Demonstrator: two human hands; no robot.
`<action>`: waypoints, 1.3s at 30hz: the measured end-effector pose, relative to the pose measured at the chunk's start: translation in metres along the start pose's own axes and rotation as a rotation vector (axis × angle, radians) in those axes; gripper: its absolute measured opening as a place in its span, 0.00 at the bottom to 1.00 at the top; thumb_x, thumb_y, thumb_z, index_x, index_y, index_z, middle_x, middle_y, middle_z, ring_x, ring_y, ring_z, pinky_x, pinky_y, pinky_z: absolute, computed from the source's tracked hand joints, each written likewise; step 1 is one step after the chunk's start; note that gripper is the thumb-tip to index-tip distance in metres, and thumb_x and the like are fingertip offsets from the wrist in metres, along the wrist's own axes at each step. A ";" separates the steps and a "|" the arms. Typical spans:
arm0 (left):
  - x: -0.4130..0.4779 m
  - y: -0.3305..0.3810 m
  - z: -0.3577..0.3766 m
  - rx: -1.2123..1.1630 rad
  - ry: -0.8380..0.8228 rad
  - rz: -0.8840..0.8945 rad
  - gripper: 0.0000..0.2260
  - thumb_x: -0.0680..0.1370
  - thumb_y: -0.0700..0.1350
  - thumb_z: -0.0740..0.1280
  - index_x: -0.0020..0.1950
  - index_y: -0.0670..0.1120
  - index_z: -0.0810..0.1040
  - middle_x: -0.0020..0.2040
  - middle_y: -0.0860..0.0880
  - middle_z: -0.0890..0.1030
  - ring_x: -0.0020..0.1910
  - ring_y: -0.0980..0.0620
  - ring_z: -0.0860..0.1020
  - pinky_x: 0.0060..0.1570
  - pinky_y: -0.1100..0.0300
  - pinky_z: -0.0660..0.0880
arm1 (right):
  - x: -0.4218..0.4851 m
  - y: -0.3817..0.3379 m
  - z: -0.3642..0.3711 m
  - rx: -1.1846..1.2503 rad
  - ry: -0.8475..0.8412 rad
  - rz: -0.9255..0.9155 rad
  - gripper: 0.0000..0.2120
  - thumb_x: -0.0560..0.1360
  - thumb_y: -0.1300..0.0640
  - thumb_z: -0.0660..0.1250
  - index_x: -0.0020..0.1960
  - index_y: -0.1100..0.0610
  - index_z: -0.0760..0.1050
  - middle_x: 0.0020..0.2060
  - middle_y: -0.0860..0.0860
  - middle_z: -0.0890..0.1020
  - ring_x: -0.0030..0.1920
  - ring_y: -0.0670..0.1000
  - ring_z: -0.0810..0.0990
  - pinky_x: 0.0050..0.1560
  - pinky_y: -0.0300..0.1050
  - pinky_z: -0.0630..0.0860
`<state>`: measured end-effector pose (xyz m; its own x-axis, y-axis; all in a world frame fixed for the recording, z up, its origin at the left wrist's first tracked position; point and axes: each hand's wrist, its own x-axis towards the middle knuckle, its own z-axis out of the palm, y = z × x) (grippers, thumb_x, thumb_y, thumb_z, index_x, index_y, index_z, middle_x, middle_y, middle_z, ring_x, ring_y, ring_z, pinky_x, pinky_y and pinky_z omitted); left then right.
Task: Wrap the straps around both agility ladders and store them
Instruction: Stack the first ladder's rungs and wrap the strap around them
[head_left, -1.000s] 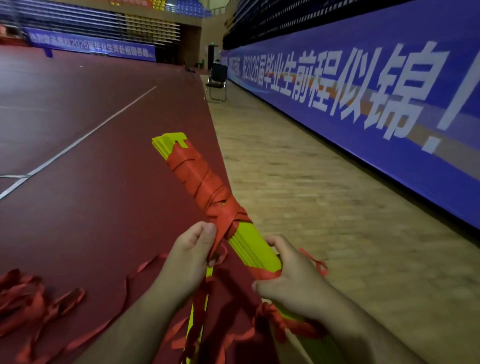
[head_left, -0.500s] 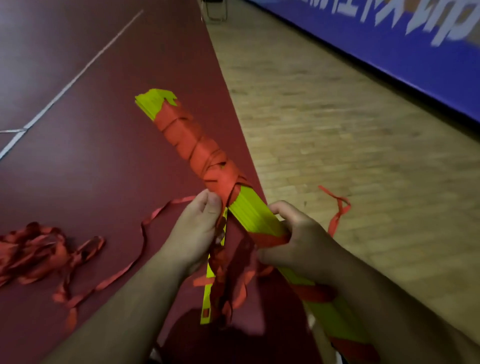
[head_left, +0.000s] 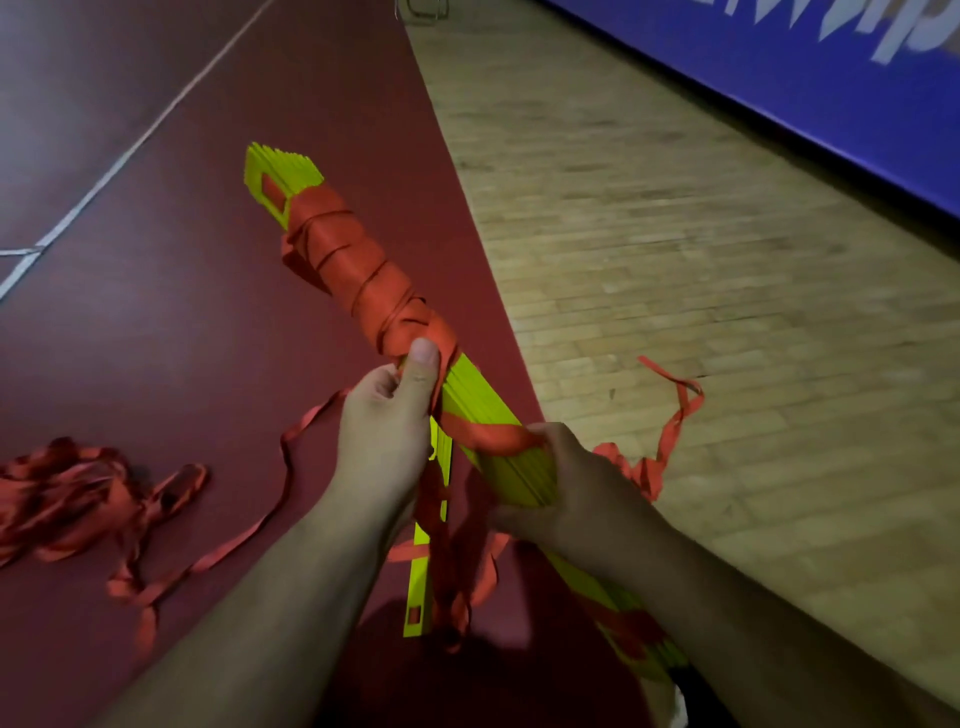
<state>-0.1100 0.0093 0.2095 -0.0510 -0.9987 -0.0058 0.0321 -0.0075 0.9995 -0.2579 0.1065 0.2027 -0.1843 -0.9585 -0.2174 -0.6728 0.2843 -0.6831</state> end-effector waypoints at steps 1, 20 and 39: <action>0.002 0.001 -0.002 -0.006 -0.003 -0.013 0.24 0.71 0.69 0.65 0.37 0.48 0.68 0.32 0.44 0.64 0.29 0.50 0.62 0.30 0.55 0.58 | -0.001 -0.001 0.004 -0.041 0.044 0.004 0.31 0.68 0.36 0.75 0.66 0.42 0.66 0.49 0.41 0.79 0.52 0.48 0.81 0.50 0.45 0.76; 0.007 0.005 -0.056 0.147 -0.439 0.109 0.13 0.76 0.49 0.61 0.35 0.45 0.75 0.23 0.57 0.76 0.23 0.65 0.71 0.26 0.72 0.66 | 0.003 -0.001 -0.037 0.469 -0.369 -0.015 0.11 0.73 0.57 0.76 0.53 0.53 0.80 0.36 0.46 0.85 0.36 0.45 0.84 0.37 0.40 0.78; 0.007 -0.004 -0.012 -0.209 -0.339 -0.050 0.16 0.81 0.45 0.66 0.57 0.31 0.73 0.44 0.40 0.85 0.44 0.47 0.85 0.48 0.57 0.81 | 0.016 0.013 -0.030 0.120 -0.161 0.052 0.32 0.64 0.35 0.78 0.63 0.41 0.72 0.49 0.41 0.81 0.47 0.41 0.81 0.47 0.40 0.77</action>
<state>-0.0981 0.0019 0.2048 -0.3826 -0.9239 -0.0084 0.2216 -0.1007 0.9699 -0.2908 0.0946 0.2111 -0.0930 -0.9297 -0.3564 -0.5737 0.3426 -0.7440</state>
